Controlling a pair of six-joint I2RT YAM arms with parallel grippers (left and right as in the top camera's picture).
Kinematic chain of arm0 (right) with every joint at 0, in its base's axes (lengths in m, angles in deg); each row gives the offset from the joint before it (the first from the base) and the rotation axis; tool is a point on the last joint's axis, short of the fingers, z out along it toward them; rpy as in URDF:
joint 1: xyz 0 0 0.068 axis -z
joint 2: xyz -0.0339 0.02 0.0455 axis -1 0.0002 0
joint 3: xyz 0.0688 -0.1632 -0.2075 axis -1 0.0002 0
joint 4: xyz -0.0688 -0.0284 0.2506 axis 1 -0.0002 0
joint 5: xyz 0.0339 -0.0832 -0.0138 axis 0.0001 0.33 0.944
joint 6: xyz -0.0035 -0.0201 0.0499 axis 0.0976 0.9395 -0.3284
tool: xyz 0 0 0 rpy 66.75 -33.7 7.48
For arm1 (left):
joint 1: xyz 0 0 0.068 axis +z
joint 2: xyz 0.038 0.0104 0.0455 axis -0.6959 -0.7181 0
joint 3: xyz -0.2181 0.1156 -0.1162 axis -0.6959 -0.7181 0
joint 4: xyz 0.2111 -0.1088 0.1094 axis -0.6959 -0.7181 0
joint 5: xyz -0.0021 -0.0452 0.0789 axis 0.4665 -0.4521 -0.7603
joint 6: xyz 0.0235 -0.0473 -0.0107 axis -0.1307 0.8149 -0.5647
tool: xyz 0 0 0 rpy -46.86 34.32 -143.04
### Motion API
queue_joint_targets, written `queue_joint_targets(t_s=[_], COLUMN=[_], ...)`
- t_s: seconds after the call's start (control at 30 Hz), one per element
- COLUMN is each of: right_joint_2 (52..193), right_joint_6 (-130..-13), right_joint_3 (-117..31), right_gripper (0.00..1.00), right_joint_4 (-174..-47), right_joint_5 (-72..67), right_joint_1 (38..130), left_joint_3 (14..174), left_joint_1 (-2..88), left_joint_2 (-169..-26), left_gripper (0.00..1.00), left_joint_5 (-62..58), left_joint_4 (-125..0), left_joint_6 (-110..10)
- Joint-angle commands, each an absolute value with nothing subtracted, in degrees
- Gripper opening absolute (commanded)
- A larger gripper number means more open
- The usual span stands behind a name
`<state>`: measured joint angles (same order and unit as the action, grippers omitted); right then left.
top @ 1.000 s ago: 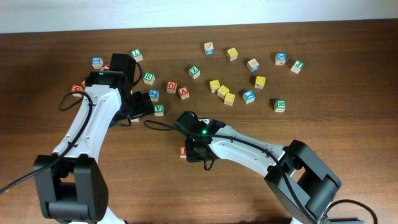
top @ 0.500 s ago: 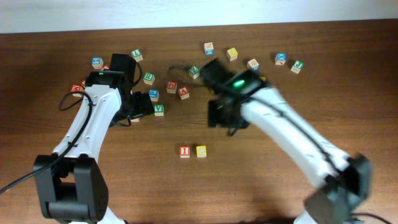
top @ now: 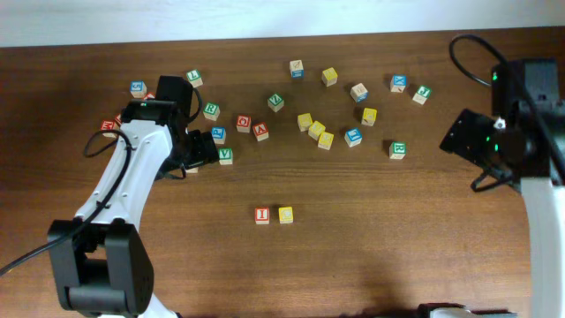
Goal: Spell out ICRA
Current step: 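Move the right gripper to the green R block at the right, then grasp the green R block with the right gripper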
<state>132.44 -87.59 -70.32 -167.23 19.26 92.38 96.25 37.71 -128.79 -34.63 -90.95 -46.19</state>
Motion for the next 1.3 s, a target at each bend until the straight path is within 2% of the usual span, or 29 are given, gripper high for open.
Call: queue_joint_targets(t_s=[0.0, 0.1, 0.33, 0.47, 0.63, 0.67, 0.7, 0.83, 1.27], right_joint_2=[137.7, 144.8, 155.5, 159.9, 167.5, 169.3, 171.3, 176.1, 179.8], right_joint_6=[-86.2, -86.2, -94.5, -110.1, -123.1, -125.8, -127.0, -127.0, -128.5], right_joint_3=[-70.7, -70.7, -70.7, -70.7, -70.7, -70.7, -70.6, -70.6, -70.5], right_gripper=[0.98, 0.98, 0.98, 0.98, 0.99, 0.9, 0.77, 0.64, 0.56], right_joint_4=[-167.2, -167.1, -156.3, -151.8, -149.1, -148.9, -148.4, -145.9, -145.2], right_joint_5=[9.3, -1.5, -3.0, 0.0, 1.4, 1.3, 0.9, 0.9, 5.6], right_joint_1=[93.2, 93.0, 93.0, 93.0, 93.0, 93.0, 93.0, 93.0, 93.0], left_joint_3=[96.6, 96.6, 96.6, 96.6, 96.6, 96.6, 96.6, 96.6, 96.6], left_joint_1=[37.9, 37.9, 37.9, 37.9, 37.9, 37.9, 37.9, 37.9, 37.9], left_joint_2=[-129.4, -129.4, -129.4, -129.4, -129.4, -129.4, -129.4, -129.4, -129.4], left_gripper=[0.99, 0.99, 0.99, 0.99, 0.99, 0.99, 0.99, 0.99, 0.99], left_joint_5=[-35.5, -35.5, -35.5, -35.5, -35.5, -35.5, -35.5, -35.5, -35.5], left_joint_4=[-91.0, -91.0, -91.0, -91.0, -91.0, -91.0, -91.0, -91.0, -91.0], left_joint_6=[-45.6, -45.6, -45.6, -45.6, -45.6, -45.6, -45.6, -45.6, -45.6])
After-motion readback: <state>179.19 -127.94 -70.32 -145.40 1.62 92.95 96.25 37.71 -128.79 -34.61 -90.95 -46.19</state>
